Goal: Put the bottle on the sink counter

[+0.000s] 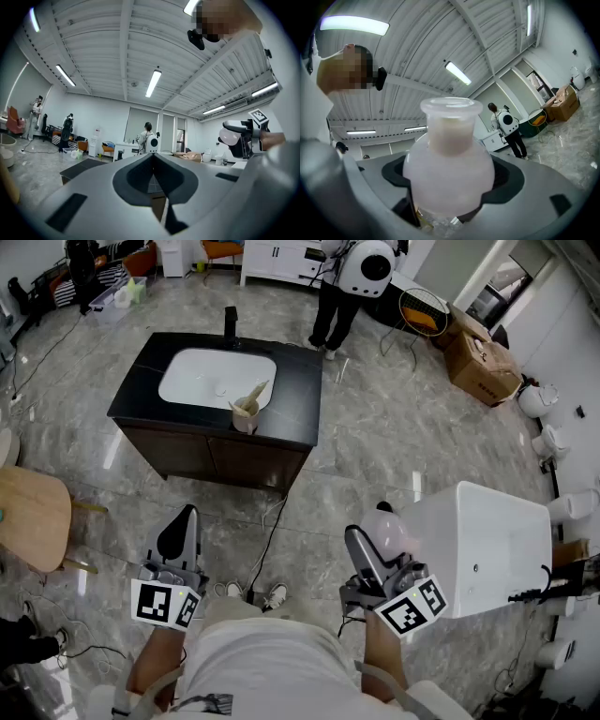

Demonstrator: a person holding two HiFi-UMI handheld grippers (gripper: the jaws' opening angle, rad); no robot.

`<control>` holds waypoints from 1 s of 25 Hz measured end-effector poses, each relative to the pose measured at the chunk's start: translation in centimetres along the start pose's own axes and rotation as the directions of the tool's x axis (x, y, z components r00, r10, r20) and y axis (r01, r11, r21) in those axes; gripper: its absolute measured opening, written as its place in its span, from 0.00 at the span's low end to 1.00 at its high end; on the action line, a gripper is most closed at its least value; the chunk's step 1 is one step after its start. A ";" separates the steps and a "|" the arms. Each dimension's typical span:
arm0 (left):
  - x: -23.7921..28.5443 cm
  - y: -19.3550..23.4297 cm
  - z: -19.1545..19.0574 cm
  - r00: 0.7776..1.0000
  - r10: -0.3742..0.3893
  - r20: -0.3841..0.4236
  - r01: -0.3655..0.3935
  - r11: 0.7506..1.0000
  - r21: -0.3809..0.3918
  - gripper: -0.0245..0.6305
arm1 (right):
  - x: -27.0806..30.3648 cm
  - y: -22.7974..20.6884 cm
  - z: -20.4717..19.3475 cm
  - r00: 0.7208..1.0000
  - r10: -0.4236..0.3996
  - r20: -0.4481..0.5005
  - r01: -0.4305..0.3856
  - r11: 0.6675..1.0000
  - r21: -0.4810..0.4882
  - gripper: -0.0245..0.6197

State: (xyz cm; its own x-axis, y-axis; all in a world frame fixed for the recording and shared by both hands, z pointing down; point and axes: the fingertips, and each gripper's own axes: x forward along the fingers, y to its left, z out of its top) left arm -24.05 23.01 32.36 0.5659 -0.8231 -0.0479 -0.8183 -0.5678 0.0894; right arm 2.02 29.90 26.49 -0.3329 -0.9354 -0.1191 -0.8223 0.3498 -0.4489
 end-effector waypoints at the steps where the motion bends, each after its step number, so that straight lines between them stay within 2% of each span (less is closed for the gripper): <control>1: -0.1 0.3 0.1 1.000 0.009 0.002 -0.009 1.000 -0.007 0.06 | 0.0 0.1 0.1 1.000 0.002 -0.003 -0.002 1.000 -0.002 0.68; 18: 0.4 -0.7 -0.1 1.000 -0.013 -0.004 0.013 1.000 0.001 0.06 | 0.7 -0.3 0.2 1.000 -0.012 -0.025 0.011 0.999 -0.045 0.68; 25: -0.1 1.6 -1.2 1.000 -0.023 -0.006 0.023 0.999 -0.025 0.06 | 2.1 0.2 -0.4 0.999 -0.043 -0.017 0.042 0.995 -0.089 0.68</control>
State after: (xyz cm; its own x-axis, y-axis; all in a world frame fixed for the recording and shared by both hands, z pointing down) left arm -25.31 22.23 33.71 0.5851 -0.8098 -0.0438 -0.8024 -0.5859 0.1131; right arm 1.00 28.06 26.50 -0.3047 -0.9487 -0.0850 -0.8732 0.3138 -0.3730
